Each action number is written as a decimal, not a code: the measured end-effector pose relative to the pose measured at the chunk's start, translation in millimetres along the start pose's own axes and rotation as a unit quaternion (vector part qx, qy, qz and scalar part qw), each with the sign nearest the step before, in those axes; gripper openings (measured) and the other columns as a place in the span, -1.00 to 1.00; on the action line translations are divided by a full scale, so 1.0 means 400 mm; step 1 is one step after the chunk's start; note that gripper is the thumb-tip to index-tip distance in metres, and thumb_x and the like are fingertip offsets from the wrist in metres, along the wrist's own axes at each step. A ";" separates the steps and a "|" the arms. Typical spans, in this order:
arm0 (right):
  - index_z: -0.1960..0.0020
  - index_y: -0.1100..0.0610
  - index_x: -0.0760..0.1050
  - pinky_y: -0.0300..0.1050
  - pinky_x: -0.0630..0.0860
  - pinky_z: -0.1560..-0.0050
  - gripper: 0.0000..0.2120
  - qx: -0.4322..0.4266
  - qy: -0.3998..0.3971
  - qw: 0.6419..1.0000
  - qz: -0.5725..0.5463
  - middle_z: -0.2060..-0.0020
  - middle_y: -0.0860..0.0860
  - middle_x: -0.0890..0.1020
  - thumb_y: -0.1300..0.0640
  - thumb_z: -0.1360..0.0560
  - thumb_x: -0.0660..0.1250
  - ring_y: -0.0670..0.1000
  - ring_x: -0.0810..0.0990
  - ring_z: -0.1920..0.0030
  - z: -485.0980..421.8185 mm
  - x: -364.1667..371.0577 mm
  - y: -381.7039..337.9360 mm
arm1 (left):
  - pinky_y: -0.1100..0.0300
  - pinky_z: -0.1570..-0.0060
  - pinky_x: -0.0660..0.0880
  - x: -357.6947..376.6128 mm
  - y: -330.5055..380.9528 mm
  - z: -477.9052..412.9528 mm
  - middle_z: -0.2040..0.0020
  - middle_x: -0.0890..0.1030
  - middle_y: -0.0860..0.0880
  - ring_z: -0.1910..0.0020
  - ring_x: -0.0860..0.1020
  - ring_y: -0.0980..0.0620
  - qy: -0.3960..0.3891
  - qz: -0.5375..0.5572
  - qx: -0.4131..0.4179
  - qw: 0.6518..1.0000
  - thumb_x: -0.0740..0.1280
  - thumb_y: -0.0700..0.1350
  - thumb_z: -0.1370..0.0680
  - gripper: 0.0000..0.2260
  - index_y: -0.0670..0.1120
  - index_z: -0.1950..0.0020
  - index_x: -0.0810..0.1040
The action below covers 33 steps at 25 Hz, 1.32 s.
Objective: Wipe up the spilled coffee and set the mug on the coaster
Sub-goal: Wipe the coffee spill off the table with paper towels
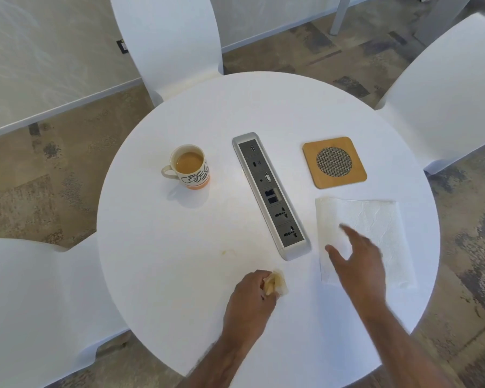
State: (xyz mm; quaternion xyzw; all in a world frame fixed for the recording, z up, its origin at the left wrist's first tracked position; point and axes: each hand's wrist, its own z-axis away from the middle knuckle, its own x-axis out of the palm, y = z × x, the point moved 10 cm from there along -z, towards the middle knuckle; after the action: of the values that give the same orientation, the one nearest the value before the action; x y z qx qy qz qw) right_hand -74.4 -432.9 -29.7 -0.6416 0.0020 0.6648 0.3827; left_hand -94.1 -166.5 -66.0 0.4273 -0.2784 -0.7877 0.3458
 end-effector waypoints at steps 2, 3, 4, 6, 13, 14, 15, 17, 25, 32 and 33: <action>-0.62 -0.26 -0.01 0.37 0.19 -0.46 -0.24 0.039 -0.057 0.988 0.138 -0.62 0.22 0.13 -0.34 -0.55 0.28 0.31 0.08 -0.60 -0.039 0.033 0.075 | 0.15 -0.07 0.53 0.016 -0.002 0.002 -0.08 0.59 0.19 -0.04 0.57 0.13 -0.012 -0.038 0.017 0.999 0.41 0.01 -0.53 -0.72 0.14 -0.24 0.57; -0.61 -0.30 -0.14 0.44 0.08 -0.47 -0.23 0.044 -0.090 0.980 0.172 -0.65 0.22 -0.03 -0.41 -0.55 0.18 0.33 -0.06 -0.62 -0.044 0.066 0.098 | 0.18 -0.07 0.51 0.023 -0.001 0.003 -0.09 0.55 0.20 -0.05 0.55 0.14 -0.017 -0.044 0.023 0.999 0.41 0.04 -0.53 -0.70 0.14 -0.26 0.55; -0.62 -0.30 -0.18 0.47 0.02 -0.48 -0.26 0.032 -0.110 0.975 0.193 -0.65 0.21 -0.10 -0.42 -0.57 0.09 0.33 -0.13 -0.63 -0.041 0.097 0.108 | 0.19 -0.06 0.50 0.027 0.000 0.002 -0.10 0.51 0.21 -0.05 0.54 0.15 -0.020 -0.046 0.030 0.998 0.42 0.06 -0.52 -0.67 0.15 -0.29 0.53; -0.66 -0.14 -0.09 0.47 0.02 -0.50 -0.35 -0.013 -0.100 0.974 0.203 -0.66 0.19 -0.06 -0.27 -0.65 0.02 0.26 -0.10 -0.65 -0.032 0.131 0.103 | 0.20 -0.06 0.51 0.031 -0.002 0.001 -0.15 0.47 0.24 -0.06 0.55 0.17 -0.027 -0.048 0.038 0.998 0.42 0.14 -0.49 -0.59 0.18 -0.33 0.50; -0.59 0.17 0.27 0.30 0.12 -0.57 -0.53 -0.022 0.029 0.998 0.051 -0.60 0.11 0.29 0.12 -0.71 -0.01 0.16 0.15 -0.63 -0.022 0.023 0.030 | 0.16 -0.14 0.55 -0.045 -0.061 -0.003 -0.15 0.60 0.24 -0.10 0.61 0.18 0.027 0.030 0.025 0.999 0.30 0.19 -0.63 -0.72 0.12 -0.27 0.60; -0.58 0.16 0.29 0.28 0.13 -0.57 -0.51 -0.039 0.041 0.998 0.025 -0.59 0.10 0.31 0.08 -0.70 -0.04 0.14 0.16 -0.63 -0.008 0.007 -0.013 | 0.09 -0.15 0.58 -0.071 -0.075 -0.005 -0.11 0.64 0.23 -0.10 0.62 0.18 0.044 0.062 0.025 0.997 0.31 0.10 -0.65 -0.85 0.16 -0.17 0.63; -0.58 0.13 0.30 0.26 0.13 -0.58 -0.48 -0.065 0.039 0.997 0.009 -0.59 0.08 0.32 0.03 -0.68 -0.06 0.12 0.16 -0.63 0.012 0.005 -0.072 | 0.04 -0.12 0.59 -0.102 -0.088 -0.007 -0.06 0.66 0.23 -0.06 0.63 0.19 0.066 0.083 0.026 0.994 0.33 0.01 -0.66 -0.89 0.20 -0.07 0.63; -0.59 0.08 0.29 0.21 0.12 -0.57 -0.40 -0.135 -0.005 0.991 0.001 -0.59 0.03 0.31 -0.10 -0.65 -0.13 0.08 0.15 -0.63 0.063 0.047 -0.221 | 0.07 -0.06 0.58 -0.189 -0.110 -0.006 -0.03 0.67 0.20 -0.01 0.63 0.20 0.143 0.069 0.043 0.986 0.31 -0.09 -0.66 -0.80 0.24 -0.01 0.61; -0.09 0.11 0.61 0.12 0.42 -0.18 -0.27 -0.358 -0.108 0.901 0.221 -0.08 0.10 0.63 -0.45 -0.55 -0.05 0.20 0.51 -0.20 0.028 0.335 -0.545 | -0.15 -0.60 0.05 -0.428 -0.276 -0.053 -0.66 0.20 -0.21 -0.64 0.13 -0.26 0.227 -0.276 0.011 0.934 0.19 0.07 -0.67 -0.47 -0.13 -0.59 0.31; -0.67 -0.06 -0.04 0.37 -0.04 -0.57 -0.24 -0.407 -0.119 0.861 0.282 -0.66 0.23 0.00 -0.41 -0.60 -0.06 0.27 -0.06 -0.65 -0.027 0.477 -0.487 | -0.18 -0.63 -0.11 -0.472 -0.357 -0.091 -0.71 -0.05 -0.16 -0.68 -0.06 -0.24 0.221 -0.329 -0.026 0.918 -0.08 0.30 -0.65 -0.31 -0.02 -0.70 -0.01; -0.68 0.01 -0.04 0.35 -0.02 -0.58 -0.25 -0.405 -0.113 0.867 0.268 -0.66 0.21 0.01 -0.37 -0.63 -0.06 0.24 -0.06 -0.66 -0.014 0.489 -0.500 | -0.19 -0.63 -0.11 -0.469 -0.360 -0.091 -0.71 -0.06 -0.16 -0.68 -0.07 -0.24 0.218 -0.332 -0.028 0.917 -0.07 0.29 -0.65 -0.32 -0.03 -0.70 -0.02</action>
State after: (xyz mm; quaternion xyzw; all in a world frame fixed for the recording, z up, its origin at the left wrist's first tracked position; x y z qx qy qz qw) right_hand 55.5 -195.0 -100.3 -0.6356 -0.1381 0.7521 -0.1060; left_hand -32.3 62.3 -99.0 0.6465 -0.0156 -0.7519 0.1284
